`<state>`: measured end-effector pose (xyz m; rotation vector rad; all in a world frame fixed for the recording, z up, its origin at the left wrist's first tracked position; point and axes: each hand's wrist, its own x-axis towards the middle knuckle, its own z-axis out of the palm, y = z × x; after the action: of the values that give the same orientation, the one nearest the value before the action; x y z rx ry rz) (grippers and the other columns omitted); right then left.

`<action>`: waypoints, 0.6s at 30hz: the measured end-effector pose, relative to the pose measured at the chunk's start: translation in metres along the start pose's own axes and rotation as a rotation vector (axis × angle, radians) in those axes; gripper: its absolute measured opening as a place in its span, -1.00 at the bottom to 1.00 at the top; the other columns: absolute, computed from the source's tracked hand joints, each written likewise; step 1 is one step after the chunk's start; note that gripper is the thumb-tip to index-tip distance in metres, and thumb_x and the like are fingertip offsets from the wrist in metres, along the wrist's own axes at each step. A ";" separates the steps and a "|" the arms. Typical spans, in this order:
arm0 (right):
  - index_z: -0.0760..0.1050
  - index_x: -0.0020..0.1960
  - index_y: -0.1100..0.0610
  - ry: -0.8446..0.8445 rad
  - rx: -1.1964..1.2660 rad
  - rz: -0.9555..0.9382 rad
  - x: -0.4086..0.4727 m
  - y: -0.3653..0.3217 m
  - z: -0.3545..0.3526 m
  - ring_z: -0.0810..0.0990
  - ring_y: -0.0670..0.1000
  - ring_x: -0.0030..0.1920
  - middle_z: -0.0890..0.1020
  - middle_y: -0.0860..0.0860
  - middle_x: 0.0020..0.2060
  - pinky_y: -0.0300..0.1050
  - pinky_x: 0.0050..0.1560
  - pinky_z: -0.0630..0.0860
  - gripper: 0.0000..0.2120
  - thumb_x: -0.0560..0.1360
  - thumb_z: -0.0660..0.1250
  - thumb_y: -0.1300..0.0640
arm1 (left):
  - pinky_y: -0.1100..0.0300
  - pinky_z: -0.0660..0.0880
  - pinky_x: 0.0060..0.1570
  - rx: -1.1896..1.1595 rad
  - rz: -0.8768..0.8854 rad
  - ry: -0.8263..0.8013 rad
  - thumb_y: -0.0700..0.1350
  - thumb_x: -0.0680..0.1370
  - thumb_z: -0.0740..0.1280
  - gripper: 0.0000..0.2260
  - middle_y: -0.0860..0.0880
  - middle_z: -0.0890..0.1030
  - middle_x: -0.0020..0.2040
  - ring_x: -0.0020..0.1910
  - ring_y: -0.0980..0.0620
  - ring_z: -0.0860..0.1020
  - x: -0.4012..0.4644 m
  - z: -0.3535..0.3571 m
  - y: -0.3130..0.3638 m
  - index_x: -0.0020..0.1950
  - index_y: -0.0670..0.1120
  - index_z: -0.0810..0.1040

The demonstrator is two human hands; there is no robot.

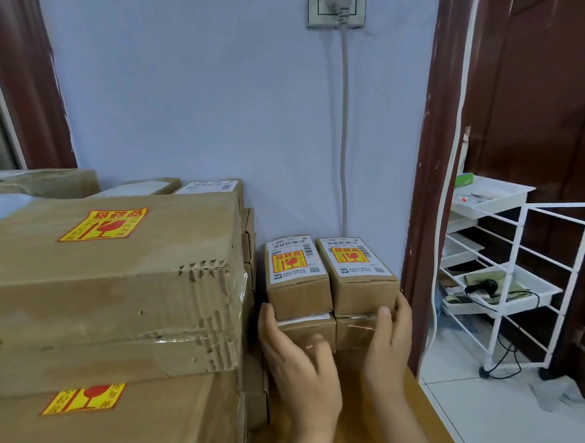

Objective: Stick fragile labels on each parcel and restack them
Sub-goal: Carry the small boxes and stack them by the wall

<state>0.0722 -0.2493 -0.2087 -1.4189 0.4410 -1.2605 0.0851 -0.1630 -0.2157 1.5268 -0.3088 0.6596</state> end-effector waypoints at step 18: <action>0.23 0.44 -0.06 -0.189 -0.134 -0.115 -0.003 0.005 0.002 0.42 -0.19 0.26 0.44 -0.12 0.24 -0.28 0.19 0.35 -0.39 0.42 0.12 -0.20 | 0.11 0.16 0.42 0.035 -0.064 0.007 -0.08 0.51 0.16 -0.40 0.10 0.18 0.40 0.47 -0.04 0.19 0.015 0.000 -0.012 0.53 -0.11 0.09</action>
<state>0.0752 -0.2475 -0.2136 -1.6807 0.3235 -1.1922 0.1040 -0.1589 -0.2166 1.5615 -0.2429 0.6224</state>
